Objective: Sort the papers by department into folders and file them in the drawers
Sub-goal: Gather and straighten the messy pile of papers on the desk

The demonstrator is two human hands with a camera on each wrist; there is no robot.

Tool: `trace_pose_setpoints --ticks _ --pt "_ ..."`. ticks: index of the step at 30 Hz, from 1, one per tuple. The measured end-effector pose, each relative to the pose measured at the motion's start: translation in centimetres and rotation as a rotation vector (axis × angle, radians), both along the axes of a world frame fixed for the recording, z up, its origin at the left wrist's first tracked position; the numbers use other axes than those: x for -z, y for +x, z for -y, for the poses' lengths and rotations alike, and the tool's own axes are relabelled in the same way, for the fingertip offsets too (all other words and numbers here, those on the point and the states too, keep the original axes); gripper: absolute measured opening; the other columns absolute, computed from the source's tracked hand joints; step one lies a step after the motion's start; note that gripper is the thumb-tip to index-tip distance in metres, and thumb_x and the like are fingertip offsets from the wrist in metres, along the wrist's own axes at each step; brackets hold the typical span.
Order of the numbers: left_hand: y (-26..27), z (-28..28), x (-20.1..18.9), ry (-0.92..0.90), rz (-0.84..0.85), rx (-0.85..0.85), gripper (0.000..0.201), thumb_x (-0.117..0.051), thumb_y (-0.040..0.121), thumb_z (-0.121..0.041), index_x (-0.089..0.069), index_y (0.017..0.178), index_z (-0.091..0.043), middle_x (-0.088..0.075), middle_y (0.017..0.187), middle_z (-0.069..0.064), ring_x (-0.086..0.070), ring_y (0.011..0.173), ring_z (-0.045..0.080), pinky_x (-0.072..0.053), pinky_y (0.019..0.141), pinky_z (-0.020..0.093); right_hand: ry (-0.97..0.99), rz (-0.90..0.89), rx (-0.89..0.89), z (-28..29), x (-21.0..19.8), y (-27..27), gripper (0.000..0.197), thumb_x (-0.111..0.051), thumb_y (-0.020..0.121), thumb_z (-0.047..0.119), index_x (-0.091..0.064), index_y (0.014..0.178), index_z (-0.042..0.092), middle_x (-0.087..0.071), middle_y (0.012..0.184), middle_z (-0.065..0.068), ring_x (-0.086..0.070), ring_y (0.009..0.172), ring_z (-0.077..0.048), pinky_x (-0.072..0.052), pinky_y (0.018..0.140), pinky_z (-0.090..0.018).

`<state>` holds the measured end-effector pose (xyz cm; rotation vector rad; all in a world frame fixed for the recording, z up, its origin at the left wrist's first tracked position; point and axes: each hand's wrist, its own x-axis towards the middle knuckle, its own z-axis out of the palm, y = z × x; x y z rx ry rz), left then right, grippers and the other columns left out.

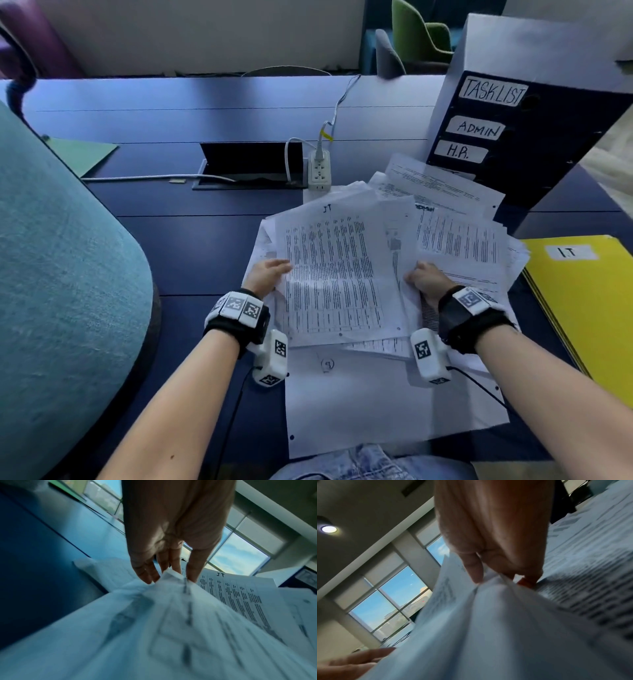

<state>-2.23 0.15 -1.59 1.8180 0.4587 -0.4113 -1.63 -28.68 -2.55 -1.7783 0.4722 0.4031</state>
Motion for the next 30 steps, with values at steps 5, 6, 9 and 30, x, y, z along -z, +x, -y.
trace_pose_setpoints --ticks 5,6,9,30 --pt "-0.3 2.1 1.0 0.240 0.023 0.189 0.057 -0.058 0.082 0.004 -0.040 0.134 -0.012 -0.041 0.136 0.010 -0.044 0.112 0.018 -0.040 0.087 0.026 0.056 0.007 -0.046 -2.4 -1.9 -0.7 0.039 -0.036 0.100 0.032 -0.049 0.126 0.005 -0.044 0.135 -0.007 -0.047 0.119 -0.024 -0.040 0.098 -0.038" --pt "-0.5 2.7 1.3 0.265 0.022 0.190 0.062 -0.057 0.081 0.005 -0.036 0.136 -0.015 -0.037 0.140 0.011 -0.040 0.121 0.022 -0.040 0.090 0.028 0.055 0.015 -0.096 -2.7 -2.2 -0.9 0.051 -0.041 0.097 0.040 -0.041 0.135 0.005 -0.039 0.141 -0.008 -0.042 0.126 -0.024 -0.034 0.107 -0.041" --pt "-0.6 3.3 1.7 0.310 0.049 0.143 0.081 -0.069 0.078 -0.011 -0.020 0.143 -0.013 -0.027 0.145 0.014 -0.024 0.135 0.031 -0.030 0.109 0.044 0.063 0.100 -0.130 -3.2 -3.0 -1.4 0.039 -0.046 0.093 0.000 -0.041 0.132 -0.001 -0.054 0.123 -0.020 -0.052 0.104 -0.026 -0.044 0.092 -0.038" --pt "-2.2 1.7 -10.0 -0.383 0.696 -0.190 0.056 -0.081 0.063 -0.024 -0.059 0.108 0.000 -0.070 0.099 0.007 -0.066 0.096 0.025 -0.055 0.079 0.035 0.208 0.735 0.085 -6.5 -10.2 -3.0 0.039 -0.057 0.089 0.027 -0.034 0.117 0.014 -0.053 0.116 -0.002 -0.057 0.100 -0.008 -0.048 0.086 -0.027"
